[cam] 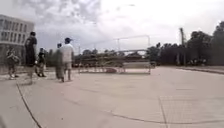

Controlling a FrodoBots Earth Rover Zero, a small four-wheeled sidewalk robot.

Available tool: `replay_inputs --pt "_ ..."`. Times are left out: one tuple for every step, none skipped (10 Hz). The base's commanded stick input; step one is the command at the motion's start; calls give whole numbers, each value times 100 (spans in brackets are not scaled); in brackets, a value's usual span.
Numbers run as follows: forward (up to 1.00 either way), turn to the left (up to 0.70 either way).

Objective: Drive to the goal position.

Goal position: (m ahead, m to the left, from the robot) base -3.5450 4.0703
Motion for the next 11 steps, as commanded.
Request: replay_inputs --pt "9 0" --pt "9 0" --pt "9 0" --pt "3 0" --pt "-10 0" --pt "-57 -13" --pt "-69 -23" --pt "-69 -34" --pt "-69 -35" --pt "-69 -35" --pt "-69 -35"
